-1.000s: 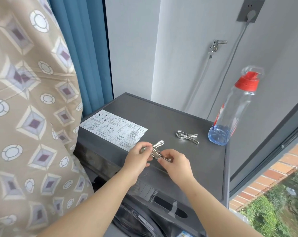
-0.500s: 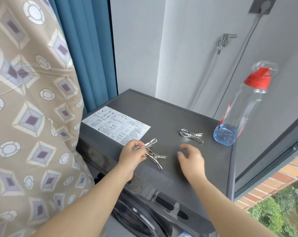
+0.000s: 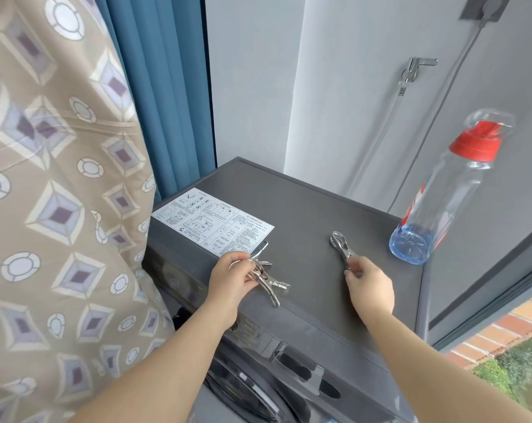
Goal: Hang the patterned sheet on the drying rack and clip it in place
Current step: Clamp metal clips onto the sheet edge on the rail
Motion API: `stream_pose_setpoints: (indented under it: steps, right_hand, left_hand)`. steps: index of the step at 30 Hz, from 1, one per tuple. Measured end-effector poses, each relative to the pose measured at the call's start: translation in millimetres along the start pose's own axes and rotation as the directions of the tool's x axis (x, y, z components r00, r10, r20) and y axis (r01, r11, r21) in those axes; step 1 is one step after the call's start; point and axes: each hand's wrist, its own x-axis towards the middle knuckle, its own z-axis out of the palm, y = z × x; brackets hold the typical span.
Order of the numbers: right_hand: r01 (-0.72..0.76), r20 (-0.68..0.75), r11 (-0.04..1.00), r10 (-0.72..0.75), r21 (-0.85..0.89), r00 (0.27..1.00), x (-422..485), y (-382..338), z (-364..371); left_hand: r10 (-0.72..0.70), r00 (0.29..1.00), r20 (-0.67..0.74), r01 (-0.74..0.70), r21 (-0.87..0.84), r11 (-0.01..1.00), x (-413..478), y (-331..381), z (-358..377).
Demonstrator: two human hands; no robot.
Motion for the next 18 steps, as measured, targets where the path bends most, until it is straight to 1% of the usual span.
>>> stream_pose_setpoints:
  steps: [2, 7, 9, 12, 13, 15, 17, 18]
  right_hand:
    - [0.065, 0.012, 0.996, -0.065, -0.054, 0.998, -12, -1, 5]
    - [0.127, 0.071, 0.985, -0.119, -0.120, 0.990, -35, -7, 11]
    - [0.138, 0.057, 0.989, -0.134, -0.062, 0.989, -41, -10, 11]
    - [0.119, 0.035, 0.992, -0.120, 0.036, 0.992, -45, -15, 12]
    - [0.116, 0.058, 0.992, -0.119, 0.050, 0.991, -48, -17, 14]
    - [0.161, 0.168, 0.987, -0.161, 0.008, 0.973, -52, -21, 17]
    - [0.283, 0.298, 0.954, -0.243, -0.098, 0.923, -54, -22, 23]
    - [0.340, 0.342, 0.929, -0.276, -0.145, 0.898, -55, -23, 26]
  left_hand:
    - [0.009, 1.000, -0.013, -0.009, -0.001, 1.000, -1, -1, -1]
    - [0.035, 0.999, -0.041, -0.034, 0.030, 0.999, -5, -4, -4]
    - [0.028, 0.998, -0.050, -0.027, 0.028, 0.999, -7, -5, -5]
    - [0.020, 0.998, -0.058, -0.018, 0.038, 0.999, -12, -7, -5]
    - [0.020, 0.998, -0.060, -0.017, 0.049, 0.999, -14, -8, -6]
    - [0.019, 0.998, -0.059, -0.015, 0.064, 0.998, -16, -11, -7]
    - [0.010, 0.998, -0.056, -0.007, 0.065, 0.998, -19, -15, -10]
    - [0.007, 0.998, -0.055, -0.004, 0.066, 0.998, -20, -15, -11]
